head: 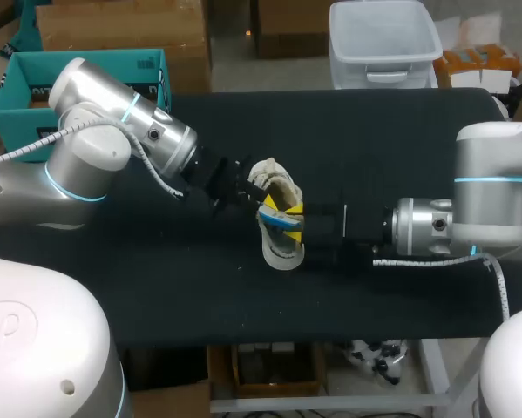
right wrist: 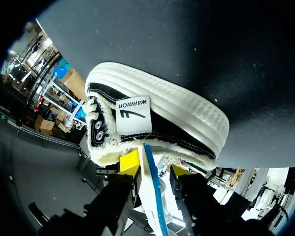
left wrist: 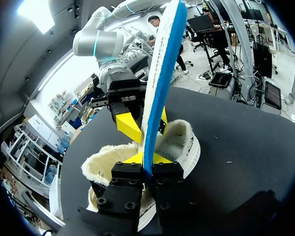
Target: Open the shoe tongue, take the insole out of the shoe, put the insole back into the shoe, and pack the shoe into the shoebox
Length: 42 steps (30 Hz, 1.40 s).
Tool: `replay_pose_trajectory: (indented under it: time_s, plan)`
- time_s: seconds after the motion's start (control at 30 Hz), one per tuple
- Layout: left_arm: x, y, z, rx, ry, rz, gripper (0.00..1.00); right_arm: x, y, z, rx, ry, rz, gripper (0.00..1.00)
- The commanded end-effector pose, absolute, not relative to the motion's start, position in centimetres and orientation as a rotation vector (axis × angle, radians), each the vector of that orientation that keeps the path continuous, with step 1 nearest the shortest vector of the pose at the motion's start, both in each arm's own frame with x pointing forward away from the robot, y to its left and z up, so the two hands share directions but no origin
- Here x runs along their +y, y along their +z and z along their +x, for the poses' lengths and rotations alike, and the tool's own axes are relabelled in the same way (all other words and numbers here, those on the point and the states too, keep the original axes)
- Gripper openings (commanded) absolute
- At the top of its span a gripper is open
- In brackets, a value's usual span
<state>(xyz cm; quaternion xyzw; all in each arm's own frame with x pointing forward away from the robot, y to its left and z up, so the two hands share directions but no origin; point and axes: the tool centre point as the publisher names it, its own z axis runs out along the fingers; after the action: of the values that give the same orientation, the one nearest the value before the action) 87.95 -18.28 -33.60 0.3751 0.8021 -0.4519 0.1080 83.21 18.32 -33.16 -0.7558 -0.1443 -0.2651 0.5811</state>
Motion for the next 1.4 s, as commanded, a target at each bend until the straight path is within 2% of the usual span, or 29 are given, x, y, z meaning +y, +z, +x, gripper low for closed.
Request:
replay_pose_trajectory:
  time_s: [0.03, 0.13, 0.2, 0.37, 0.67, 0.7, 0.73, 0.77, 0.83, 0.9, 0.93, 1.03, 1.07, 1.4]
  plan:
    - [-18.4, -33.7, 87.8, 2.356, -1.33, 1.104, 0.0, 18.3, -32.4, 82.6, -0.336, -0.642, -1.782, 0.46]
    - [-18.4, -33.7, 87.8, 2.355, -1.331, 1.107, 0.0, 18.3, -31.9, 82.3, -0.338, -0.658, -1.79, 0.49]
    - [-18.4, -33.7, 87.8, 2.355, -1.333, 1.107, 0.0, 18.4, -31.9, 82.1, -0.335, -0.662, -1.792, 0.46]
    - [-18.4, -33.6, 87.8, 2.354, -1.338, 1.105, 0.0, 18.4, -31.9, 82.0, -0.321, -0.661, -1.792, 0.0]
    - [-18.2, -33.6, 87.8, 2.361, -1.346, 1.097, 0.0, 18.5, -32.2, 82.3, -0.328, -0.645, -1.782, 0.0]
    - [-18.0, -33.4, 87.7, 2.361, -1.363, 1.104, 0.26, 18.5, -32.3, 82.4, -0.328, -0.644, -1.78, 0.0]
    - [-17.9, -33.3, 87.4, 2.357, -1.374, 1.11, 0.77, 18.5, -32.4, 82.4, -0.329, -0.643, -1.779, 0.0]
    - [-17.8, -33.0, 87.1, 2.349, -1.385, 1.116, 0.91, 18.5, -32.5, 82.5, -0.329, -0.643, -1.778, 0.0]
    - [-17.5, -32.5, 86.3, 2.325, -1.401, 1.143, 0.96, 18.5, -32.6, 82.5, -0.329, -0.643, -1.774, 0.0]
    - [-17.4, -31.9, 85.5, 2.299, -1.408, 1.171, 0.91, 18.4, -32.6, 82.5, -0.33, -0.645, -1.772, 0.0]
    - [-17.3, -31.7, 85.2, 2.285, -1.408, 1.18, 0.82, 18.4, -32.6, 82.6, -0.33, -0.645, -1.771, 0.0]
    - [-17.4, -31.1, 84.4, 2.251, -1.394, 1.202, 0.14, 18.5, -32.6, 82.6, -0.329, -0.644, -1.775, 0.0]
    - [-17.5, -31.1, 84.2, 2.248, -1.392, 1.216, 0.0, 18.5, -32.6, 82.5, -0.33, -0.644, -1.776, 0.0]
    - [-18.9, -32.4, 84.8, 2.278, -1.306, 1.226, 0.0, 18.6, -32.7, 82.9, -0.355, -0.664, -1.783, 0.0]
